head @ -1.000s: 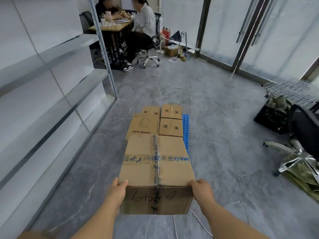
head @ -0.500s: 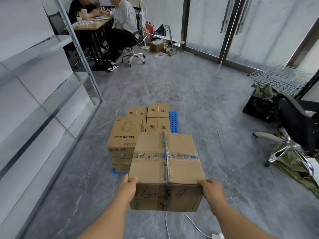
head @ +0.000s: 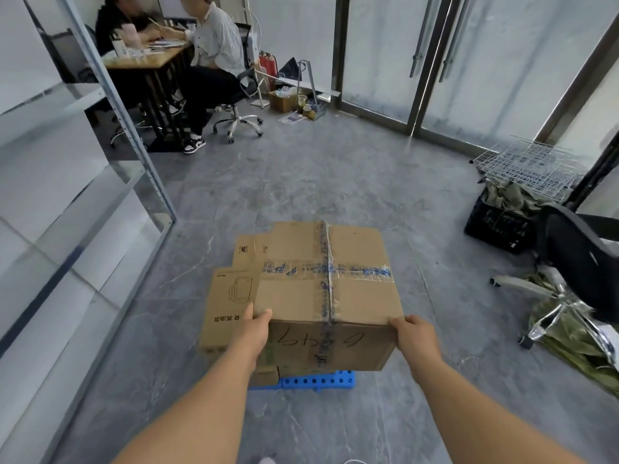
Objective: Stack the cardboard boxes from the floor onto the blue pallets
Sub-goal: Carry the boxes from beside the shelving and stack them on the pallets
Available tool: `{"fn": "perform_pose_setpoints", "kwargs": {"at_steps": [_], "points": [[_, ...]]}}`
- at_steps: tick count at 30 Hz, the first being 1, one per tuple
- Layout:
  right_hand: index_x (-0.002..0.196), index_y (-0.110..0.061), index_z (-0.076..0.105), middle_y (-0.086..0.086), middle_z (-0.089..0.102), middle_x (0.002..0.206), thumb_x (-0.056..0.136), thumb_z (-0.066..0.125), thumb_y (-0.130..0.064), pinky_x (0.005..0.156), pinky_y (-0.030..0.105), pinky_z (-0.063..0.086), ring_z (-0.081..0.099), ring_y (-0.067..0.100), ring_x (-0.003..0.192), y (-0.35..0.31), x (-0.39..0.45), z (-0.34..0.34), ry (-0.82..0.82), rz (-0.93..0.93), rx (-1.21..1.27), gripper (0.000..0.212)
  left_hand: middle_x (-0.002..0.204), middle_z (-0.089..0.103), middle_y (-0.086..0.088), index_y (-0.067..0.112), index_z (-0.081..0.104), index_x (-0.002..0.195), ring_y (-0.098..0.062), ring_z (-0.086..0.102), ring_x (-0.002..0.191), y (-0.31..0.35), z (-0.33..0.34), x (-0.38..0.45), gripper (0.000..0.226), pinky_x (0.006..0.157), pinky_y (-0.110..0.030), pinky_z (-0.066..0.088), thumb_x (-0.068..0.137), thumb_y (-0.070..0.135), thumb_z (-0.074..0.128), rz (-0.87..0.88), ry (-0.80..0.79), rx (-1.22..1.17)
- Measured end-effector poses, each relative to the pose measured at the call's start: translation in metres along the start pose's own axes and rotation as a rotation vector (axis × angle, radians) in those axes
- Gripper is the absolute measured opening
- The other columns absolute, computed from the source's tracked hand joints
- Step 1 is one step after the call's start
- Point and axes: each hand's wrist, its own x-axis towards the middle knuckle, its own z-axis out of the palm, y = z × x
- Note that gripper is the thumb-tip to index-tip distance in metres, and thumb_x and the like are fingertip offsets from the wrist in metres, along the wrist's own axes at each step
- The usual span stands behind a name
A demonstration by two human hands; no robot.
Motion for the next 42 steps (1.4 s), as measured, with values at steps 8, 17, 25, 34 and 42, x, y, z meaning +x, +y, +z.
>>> {"fn": "perform_pose_setpoints", "kwargs": {"at_steps": [8, 17, 25, 34, 42], "points": [[0.083, -0.012, 0.056, 0.007, 0.055, 0.079, 0.091, 0.054, -0.027, 0.058, 0.032, 0.038, 0.049, 0.018, 0.067, -0.093, 0.041, 0.099, -0.016, -0.039, 0.074, 0.017, 0.148, 0.034, -0.005, 0.027, 0.022, 0.147, -0.028, 0.037, 0.131, 0.076, -0.069, 0.112, 0.054, 0.109, -0.048, 0.032, 0.097, 0.034, 0.042, 0.092, 0.023, 0.023], [0.093, -0.012, 0.057, 0.004, 0.056, 0.084, 0.091, 0.051, -0.033, 0.064, 0.034, 0.039, 0.050, 0.019, 0.074, -0.183, 0.123, 0.176, -0.058, -0.121, 0.037, 0.021, 0.151, 0.028, -0.002, 0.025, 0.018, 0.149, -0.026, 0.032, 0.135, 0.142, -0.098, 0.219, 0.059, 0.110, -0.049, 0.030, 0.096, 0.036, 0.042, 0.127, 0.104, 0.011], [0.094, -0.009, 0.056, 0.003, 0.050, 0.078, 0.093, 0.049, -0.031, 0.051, 0.029, 0.033, 0.043, 0.015, 0.064, -0.226, 0.197, 0.248, -0.115, -0.136, 0.005, 0.022, 0.149, 0.033, -0.001, 0.024, 0.020, 0.148, -0.025, 0.036, 0.133, 0.165, -0.110, 0.315, 0.056, 0.111, -0.046, 0.029, 0.097, 0.033, 0.042, 0.117, 0.154, -0.019], [0.070, -0.023, 0.045, -0.004, 0.042, 0.066, 0.092, 0.051, -0.030, 0.050, 0.024, 0.030, 0.038, 0.012, 0.056, -0.231, 0.267, 0.336, -0.111, -0.091, 0.021, 0.024, 0.142, 0.040, 0.002, 0.031, 0.030, 0.142, -0.027, 0.043, 0.126, 0.152, -0.127, 0.434, 0.047, 0.109, -0.047, 0.033, 0.097, 0.036, 0.042, 0.085, 0.114, 0.010], [0.085, -0.019, 0.056, -0.002, 0.053, 0.077, 0.090, 0.052, -0.032, 0.053, 0.027, 0.038, 0.050, 0.015, 0.069, -0.187, 0.344, 0.414, -0.071, -0.069, -0.046, 0.015, 0.145, 0.040, 0.001, 0.027, 0.030, 0.143, -0.024, 0.043, 0.128, 0.094, -0.120, 0.539, 0.048, 0.108, -0.043, 0.032, 0.097, 0.034, 0.042, 0.034, 0.056, 0.027]]}}
